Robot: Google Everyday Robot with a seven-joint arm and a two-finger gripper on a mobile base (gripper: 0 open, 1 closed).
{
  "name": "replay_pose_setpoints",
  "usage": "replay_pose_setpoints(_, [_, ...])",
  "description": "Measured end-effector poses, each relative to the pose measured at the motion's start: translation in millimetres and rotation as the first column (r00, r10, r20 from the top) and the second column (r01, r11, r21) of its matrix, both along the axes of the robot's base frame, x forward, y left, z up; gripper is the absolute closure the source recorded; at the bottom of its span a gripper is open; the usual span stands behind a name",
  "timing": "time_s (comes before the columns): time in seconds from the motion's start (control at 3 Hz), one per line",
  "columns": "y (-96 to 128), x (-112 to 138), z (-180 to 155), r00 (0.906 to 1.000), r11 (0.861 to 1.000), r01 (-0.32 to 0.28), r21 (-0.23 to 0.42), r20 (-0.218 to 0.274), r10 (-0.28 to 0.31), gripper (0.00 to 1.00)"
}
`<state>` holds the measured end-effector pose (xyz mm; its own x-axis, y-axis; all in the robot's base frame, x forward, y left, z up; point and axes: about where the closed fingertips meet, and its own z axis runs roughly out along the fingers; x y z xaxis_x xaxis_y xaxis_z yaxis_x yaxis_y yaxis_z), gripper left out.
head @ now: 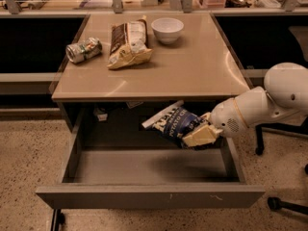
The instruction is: Place blue chip bag into top drawer
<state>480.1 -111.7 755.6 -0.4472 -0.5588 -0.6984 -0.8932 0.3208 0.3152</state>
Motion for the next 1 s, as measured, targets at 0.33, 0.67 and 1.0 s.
replay_pose_setpoints(0.33, [9.6, -1.9, -43.5, 0.9969, 1.0, 0.014, 0.018, -0.078, -0.012, 1.0])
replay_pose_setpoints(0.67, [14.8, -2.8, -76.7, 0.991, 0.999, 0.039, 0.029, -0.129, -0.035, 1.0])
replay_pose_setpoints(1.0, [17.0, -3.7, -100.2, 0.9843, 0.998, 0.061, 0.024, -0.167, -0.056, 1.0])
